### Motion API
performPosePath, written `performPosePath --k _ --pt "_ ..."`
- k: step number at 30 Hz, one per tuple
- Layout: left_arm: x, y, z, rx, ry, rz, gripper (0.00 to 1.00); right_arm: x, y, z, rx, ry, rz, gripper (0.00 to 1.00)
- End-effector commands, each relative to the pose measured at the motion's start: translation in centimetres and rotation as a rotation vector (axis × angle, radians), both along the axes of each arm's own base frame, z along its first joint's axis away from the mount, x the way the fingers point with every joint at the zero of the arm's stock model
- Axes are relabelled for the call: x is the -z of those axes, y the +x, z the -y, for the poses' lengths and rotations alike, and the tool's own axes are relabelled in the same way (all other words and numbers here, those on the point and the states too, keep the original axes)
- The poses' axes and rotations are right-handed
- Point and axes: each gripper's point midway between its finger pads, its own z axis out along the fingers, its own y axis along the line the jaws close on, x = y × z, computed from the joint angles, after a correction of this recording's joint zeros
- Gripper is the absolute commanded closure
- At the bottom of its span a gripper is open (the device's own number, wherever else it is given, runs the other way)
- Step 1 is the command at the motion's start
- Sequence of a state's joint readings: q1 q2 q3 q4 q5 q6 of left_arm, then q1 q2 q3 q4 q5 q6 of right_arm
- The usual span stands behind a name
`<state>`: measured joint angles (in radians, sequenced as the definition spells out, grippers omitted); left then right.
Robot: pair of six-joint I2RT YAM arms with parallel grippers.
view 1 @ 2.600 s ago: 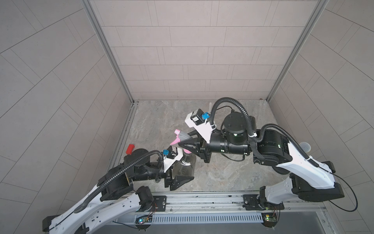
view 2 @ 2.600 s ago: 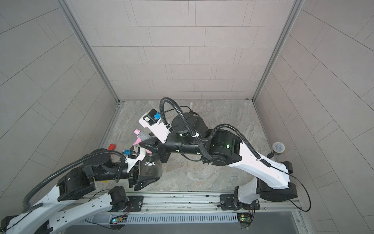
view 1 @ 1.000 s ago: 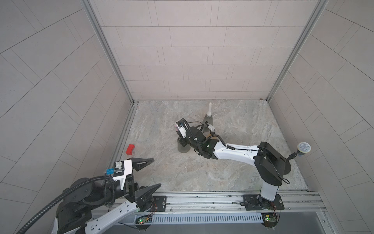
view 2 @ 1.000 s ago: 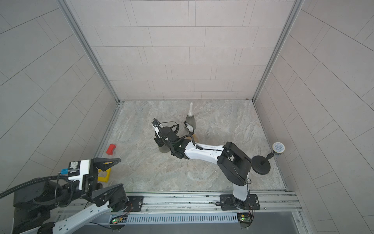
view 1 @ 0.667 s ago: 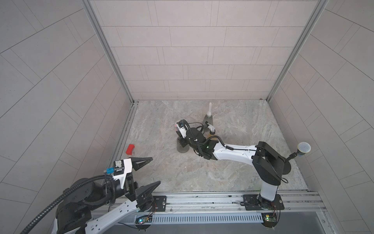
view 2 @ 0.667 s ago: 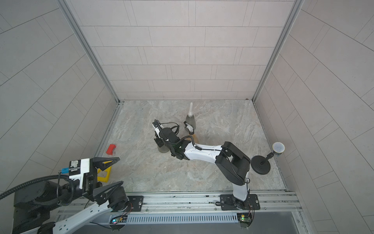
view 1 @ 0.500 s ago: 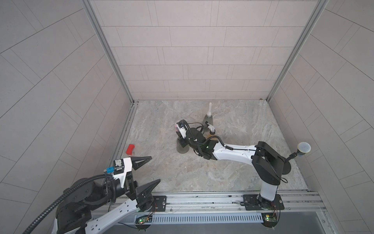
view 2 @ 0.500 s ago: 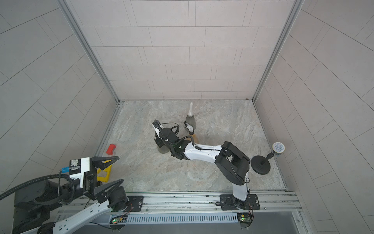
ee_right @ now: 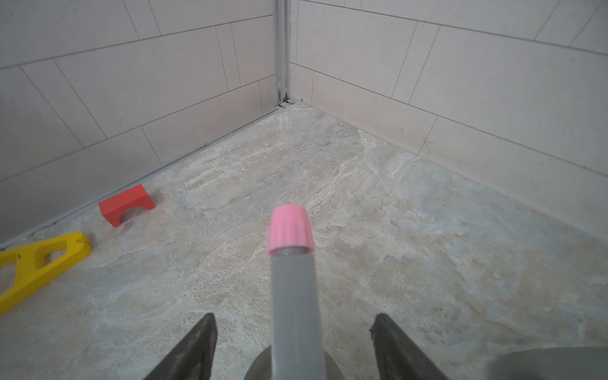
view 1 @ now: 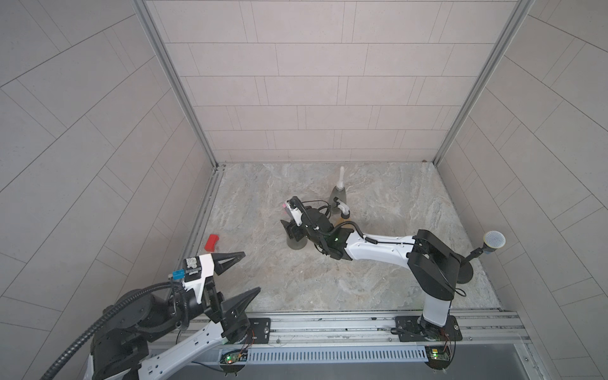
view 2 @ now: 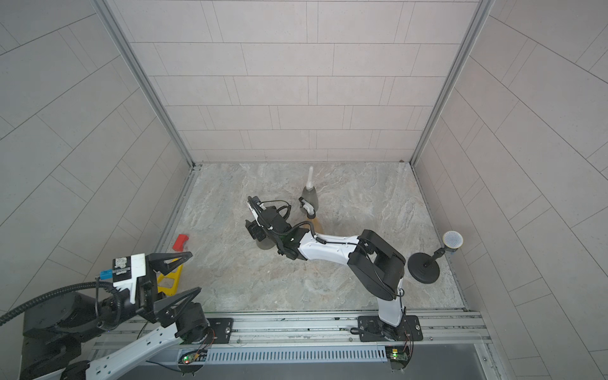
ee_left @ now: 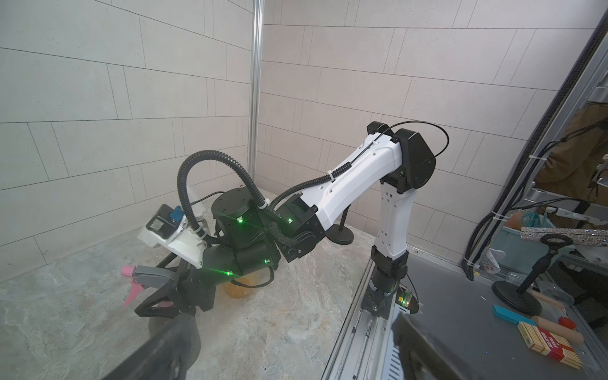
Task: Attach spray nozzles to spray bottles
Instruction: Place the spray bottle at the center of the board.
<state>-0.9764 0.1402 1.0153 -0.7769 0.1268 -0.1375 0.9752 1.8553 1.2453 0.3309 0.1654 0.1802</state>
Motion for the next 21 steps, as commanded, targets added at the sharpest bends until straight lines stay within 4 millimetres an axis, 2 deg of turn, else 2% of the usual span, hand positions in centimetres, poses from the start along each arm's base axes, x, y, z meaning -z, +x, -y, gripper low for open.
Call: performPosePath --k 1,2,4,9,15,17,21 --pt "-0.9 0.3 -0.7 -0.040 -0.022 0.009 0.00 -1.4 -0.3 0.4 0.011 0.016 0.019 0.14" --pt "-0.9 0.6 -0.8 -0.055 -0.020 0.008 0.00 -1.7 -0.5 0.6 0.013 0.021 0.023 0.12" --pt "-1.1 1.3 -1.0 -0.096 -0.021 0.003 0.00 -2.3 -0.9 1.0 0.017 0.027 0.033 0.00" --pt "-1.7 3.5 -1.0 -0.202 -0.015 0.002 0.00 -4.4 -2.7 2.7 0.024 0.056 0.066 0.00" --pt "-2.1 7.3 0.0 -0.357 0.025 -0.014 0.00 -8.7 -5.4 6.6 0.042 0.154 0.123 0.00" --pt "-1.9 8.9 0.5 -0.422 0.055 -0.009 0.00 -10.3 -6.5 8.1 0.034 0.187 0.137 0.00" --pt "-0.9 13.3 0.6 -0.652 0.162 0.026 0.00 -12.7 -8.2 11.7 0.067 0.235 0.152 0.00"
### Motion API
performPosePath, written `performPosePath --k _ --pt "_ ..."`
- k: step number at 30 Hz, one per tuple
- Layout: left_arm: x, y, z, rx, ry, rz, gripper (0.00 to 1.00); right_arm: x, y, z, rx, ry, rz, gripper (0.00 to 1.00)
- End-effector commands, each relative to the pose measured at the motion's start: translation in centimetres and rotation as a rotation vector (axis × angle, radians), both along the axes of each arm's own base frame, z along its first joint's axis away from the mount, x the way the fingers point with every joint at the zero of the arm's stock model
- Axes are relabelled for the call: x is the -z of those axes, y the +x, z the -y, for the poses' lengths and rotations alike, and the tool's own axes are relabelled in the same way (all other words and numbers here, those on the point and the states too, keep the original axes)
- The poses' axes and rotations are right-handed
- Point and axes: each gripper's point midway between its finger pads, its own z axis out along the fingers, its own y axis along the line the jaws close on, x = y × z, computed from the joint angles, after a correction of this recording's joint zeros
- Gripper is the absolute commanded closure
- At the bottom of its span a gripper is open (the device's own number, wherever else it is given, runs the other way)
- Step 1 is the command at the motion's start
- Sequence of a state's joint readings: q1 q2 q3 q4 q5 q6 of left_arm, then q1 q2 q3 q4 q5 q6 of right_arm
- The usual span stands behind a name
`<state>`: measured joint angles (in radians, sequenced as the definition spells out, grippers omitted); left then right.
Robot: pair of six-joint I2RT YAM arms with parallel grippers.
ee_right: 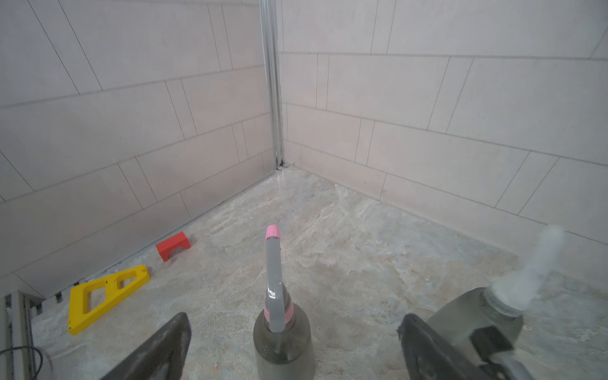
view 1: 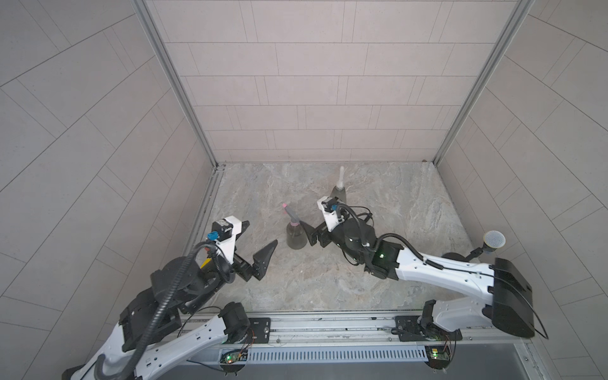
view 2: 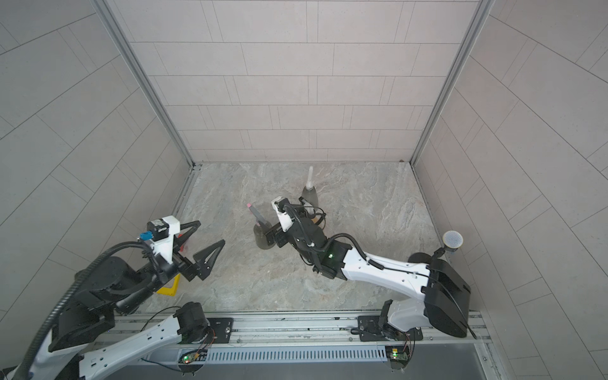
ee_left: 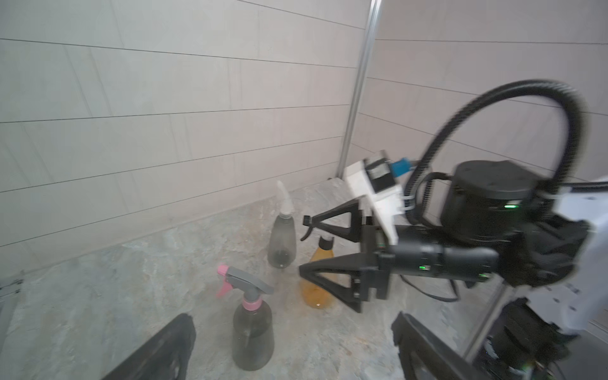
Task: Attach spray nozzles to spray bottles
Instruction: Place the spray bottle at the center of the board, then reset both arms
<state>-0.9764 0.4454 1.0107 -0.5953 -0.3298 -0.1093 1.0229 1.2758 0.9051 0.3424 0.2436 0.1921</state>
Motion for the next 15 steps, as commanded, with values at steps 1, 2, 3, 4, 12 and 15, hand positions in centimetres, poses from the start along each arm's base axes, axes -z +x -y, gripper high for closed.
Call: performPosePath --k 1,2,3,4,12,15 --pt "-0.3 4.1 -0.5 -0.234 0.068 0.062 0.00 -1.5 -1.0 2.6 0.038 0.035 0.004 0.00" --pt "-0.3 5.1 -0.3 -0.278 0.081 0.059 0.00 -1.9 -1.3 3.2 0.041 0.035 0.004 0.00" --pt "-0.2 6.3 -0.2 -0.323 0.092 0.050 0.00 -2.2 -1.6 3.8 0.043 0.037 0.002 0.00" --pt "0.0 7.5 -0.3 -0.360 0.098 0.034 0.00 -2.5 -1.9 4.4 0.049 0.042 -0.001 0.00" --pt "6.5 17.4 -9.9 -0.795 0.021 -0.047 0.00 -3.8 -3.1 9.2 0.142 0.064 -0.006 0.00" --pt "11.7 19.9 -12.9 -0.894 0.160 -0.131 0.00 -3.8 -3.1 10.8 0.194 0.078 -0.007 0.00"
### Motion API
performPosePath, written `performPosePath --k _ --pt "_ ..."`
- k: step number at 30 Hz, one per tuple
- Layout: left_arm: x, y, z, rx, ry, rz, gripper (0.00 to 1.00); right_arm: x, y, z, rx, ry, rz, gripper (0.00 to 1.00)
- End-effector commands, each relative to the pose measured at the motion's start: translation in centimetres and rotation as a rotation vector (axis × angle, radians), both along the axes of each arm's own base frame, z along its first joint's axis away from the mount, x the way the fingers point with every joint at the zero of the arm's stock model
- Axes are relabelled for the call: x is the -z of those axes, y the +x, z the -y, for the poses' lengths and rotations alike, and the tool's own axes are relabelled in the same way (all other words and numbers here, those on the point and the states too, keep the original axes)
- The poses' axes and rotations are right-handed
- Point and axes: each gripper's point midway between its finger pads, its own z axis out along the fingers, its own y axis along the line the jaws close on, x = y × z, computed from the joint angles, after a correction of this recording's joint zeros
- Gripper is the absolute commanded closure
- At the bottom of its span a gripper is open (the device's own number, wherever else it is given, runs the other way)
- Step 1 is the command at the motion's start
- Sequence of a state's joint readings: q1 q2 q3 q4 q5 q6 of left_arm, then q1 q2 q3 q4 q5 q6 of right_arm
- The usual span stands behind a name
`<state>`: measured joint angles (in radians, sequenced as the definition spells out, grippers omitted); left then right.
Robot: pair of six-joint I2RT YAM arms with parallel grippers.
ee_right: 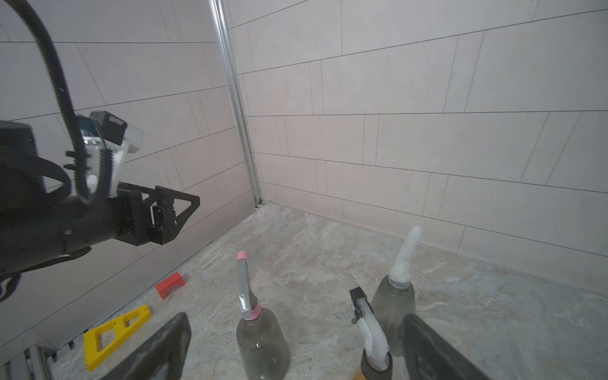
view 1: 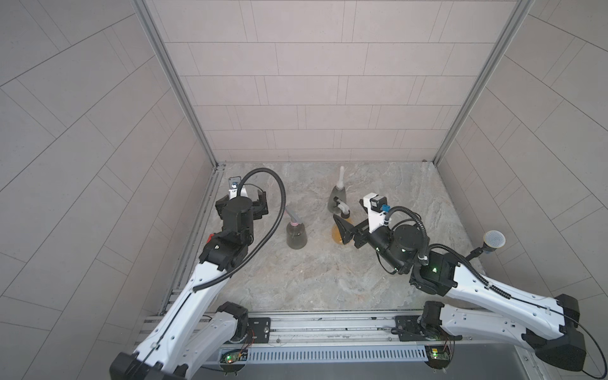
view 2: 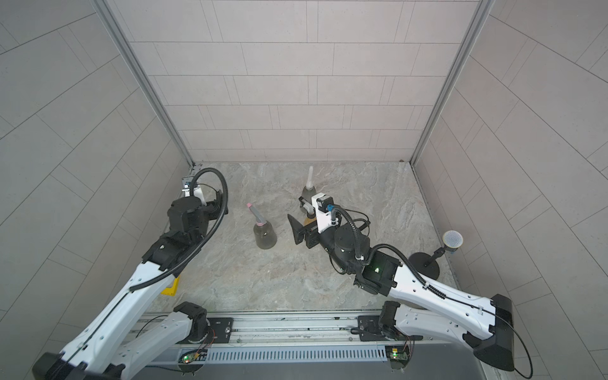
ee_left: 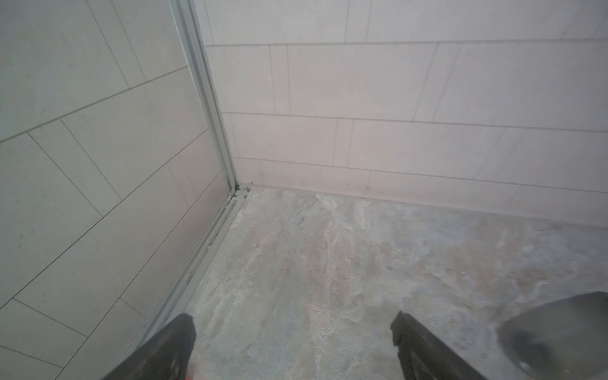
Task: Attach spray nozzles to spray bottles
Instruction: Reset both arms
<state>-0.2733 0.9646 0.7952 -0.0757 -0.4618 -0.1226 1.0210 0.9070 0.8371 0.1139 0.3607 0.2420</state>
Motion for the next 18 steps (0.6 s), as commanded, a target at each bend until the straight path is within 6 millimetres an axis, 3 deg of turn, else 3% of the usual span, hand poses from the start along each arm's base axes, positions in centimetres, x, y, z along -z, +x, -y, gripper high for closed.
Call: performPosePath --k 1,4,8,11,15,18 --pt "3.0 2.2 -2.8 -0.100 0.077 -0.011 0.00 0.9 0.2 2.1 0.077 -0.018 -0.026 0.00" --pt "7.3 2.2 -4.4 -0.138 0.199 -0.042 0.00 0.8 0.2 3.8 0.136 -0.011 -0.016 0.00" --pt "10.8 2.5 -4.6 -0.110 0.221 -0.039 0.00 0.5 0.8 6.7 0.247 -0.007 -0.005 0.00" --pt "12.2 3.9 -3.4 -0.041 0.202 -0.041 0.00 0.0 1.3 9.2 0.334 -0.006 0.011 0.00" --pt "12.0 5.1 -2.3 -0.002 0.134 -0.003 0.00 -0.3 2.1 12.2 0.428 -0.019 0.031 0.00" --pt "12.2 4.7 -3.5 -0.054 0.107 -0.011 0.00 0.1 2.8 14.2 0.501 -0.027 0.018 0.00"
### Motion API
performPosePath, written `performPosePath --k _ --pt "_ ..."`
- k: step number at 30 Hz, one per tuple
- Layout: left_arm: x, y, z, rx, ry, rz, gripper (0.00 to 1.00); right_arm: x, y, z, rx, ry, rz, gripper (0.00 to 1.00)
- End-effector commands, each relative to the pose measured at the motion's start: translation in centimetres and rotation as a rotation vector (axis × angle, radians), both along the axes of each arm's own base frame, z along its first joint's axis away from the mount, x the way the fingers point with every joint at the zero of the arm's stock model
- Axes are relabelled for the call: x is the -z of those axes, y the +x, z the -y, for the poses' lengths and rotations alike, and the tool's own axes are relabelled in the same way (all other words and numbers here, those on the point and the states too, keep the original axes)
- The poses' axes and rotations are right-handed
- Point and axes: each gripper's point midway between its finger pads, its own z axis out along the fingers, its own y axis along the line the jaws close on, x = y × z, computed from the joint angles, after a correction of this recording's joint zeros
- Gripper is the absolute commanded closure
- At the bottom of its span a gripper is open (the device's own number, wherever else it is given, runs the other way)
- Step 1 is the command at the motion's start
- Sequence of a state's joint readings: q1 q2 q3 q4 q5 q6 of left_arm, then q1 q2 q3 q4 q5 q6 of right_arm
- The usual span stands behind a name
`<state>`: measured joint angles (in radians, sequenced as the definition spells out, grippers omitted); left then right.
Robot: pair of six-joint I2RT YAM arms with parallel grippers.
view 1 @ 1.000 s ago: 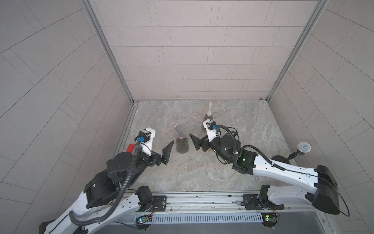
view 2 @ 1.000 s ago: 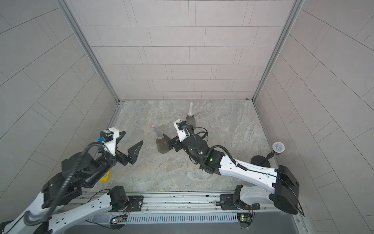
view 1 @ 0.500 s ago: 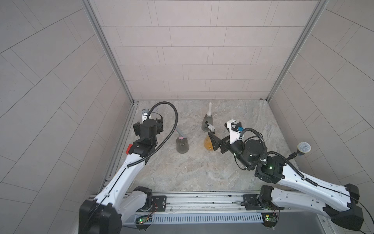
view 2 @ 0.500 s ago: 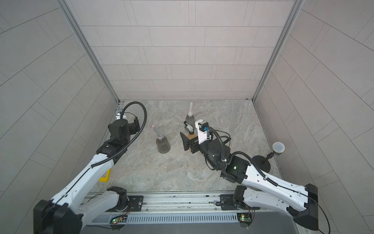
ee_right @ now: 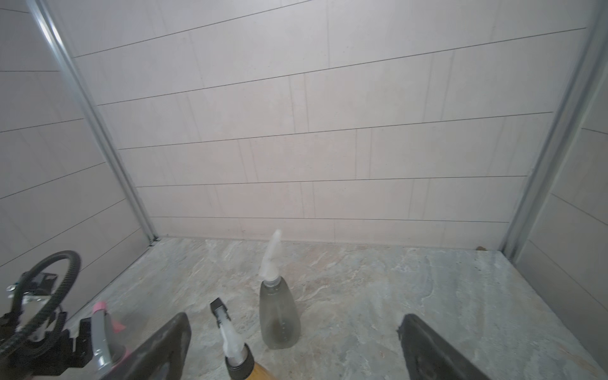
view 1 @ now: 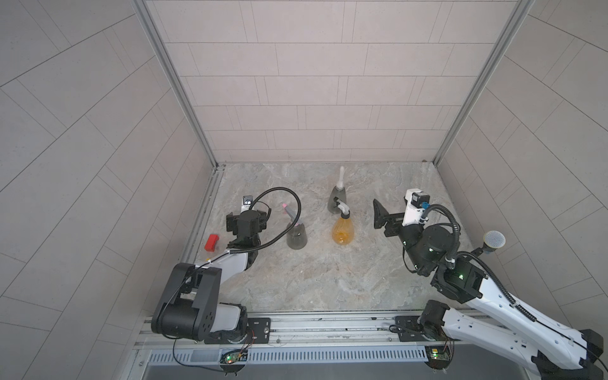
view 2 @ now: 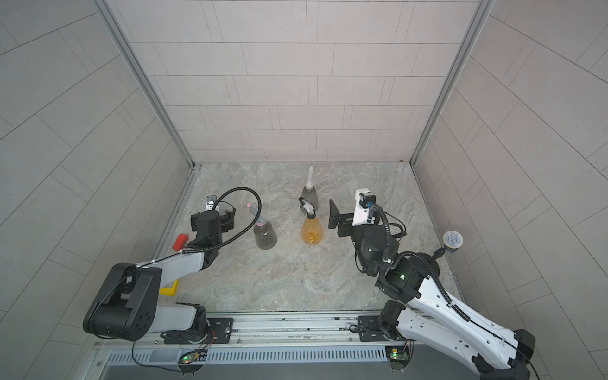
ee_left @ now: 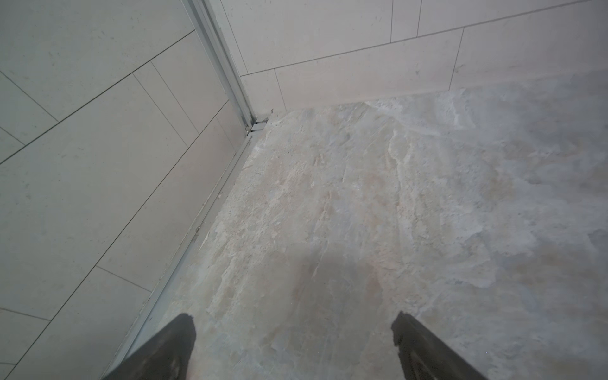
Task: Attach spray nozzles to spray bottles
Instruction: Reset both arms
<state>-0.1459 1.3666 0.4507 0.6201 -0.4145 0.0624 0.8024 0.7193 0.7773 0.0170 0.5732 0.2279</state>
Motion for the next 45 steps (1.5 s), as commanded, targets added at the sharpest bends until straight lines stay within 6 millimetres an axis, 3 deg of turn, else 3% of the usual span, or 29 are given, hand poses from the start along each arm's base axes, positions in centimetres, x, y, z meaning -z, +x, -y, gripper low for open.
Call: performPosePath --k 1,4,6,10,14,17,21,27,38,41,45 --pt "-2.1 0.6 -0.9 -0.044 -0.056 0.084 0.00 0.7 0.4 2.2 0.086 -0.026 -0.021 0.00" --pt "0.5 0.2 -1.0 -0.045 -0.055 -0.004 0.00 1.1 0.4 2.8 0.101 -0.012 -0.028 0.00" --pt "0.9 0.3 -1.1 -0.055 -0.063 0.051 0.00 1.4 0.6 3.1 0.115 -0.013 -0.033 0.00" --pt "3.2 1.3 0.2 0.032 -0.087 0.045 0.00 2.0 1.5 4.4 0.175 -0.055 -0.051 0.00" --pt "4.2 1.4 -0.2 0.039 -0.121 0.015 0.00 3.2 3.3 7.5 0.318 -0.173 -0.054 0.00" --pt "3.5 0.6 -2.5 -0.111 -0.096 0.092 0.00 4.6 4.6 10.5 0.442 -0.188 -0.031 0.00" --pt "3.4 0.4 -2.6 -0.120 -0.090 0.091 0.00 10.1 5.9 12.6 0.493 -0.227 -0.077 0.00" --pt "3.5 0.5 -2.5 -0.119 -0.092 0.088 0.00 19.7 7.9 16.5 0.582 -0.292 -0.281 0.00" --pt "3.6 0.6 -2.5 -0.124 -0.088 0.082 0.00 25.8 11.0 15.4 0.463 -0.324 -0.261 0.00" --pt "3.3 0.4 -2.3 -0.120 -0.083 0.094 0.00 26.3 11.6 15.6 0.460 -0.338 -0.357 0.00" --pt "2.9 0.0 -1.4 -0.116 -0.030 0.117 0.00 26.4 11.8 16.0 0.450 -0.297 -0.322 0.00"
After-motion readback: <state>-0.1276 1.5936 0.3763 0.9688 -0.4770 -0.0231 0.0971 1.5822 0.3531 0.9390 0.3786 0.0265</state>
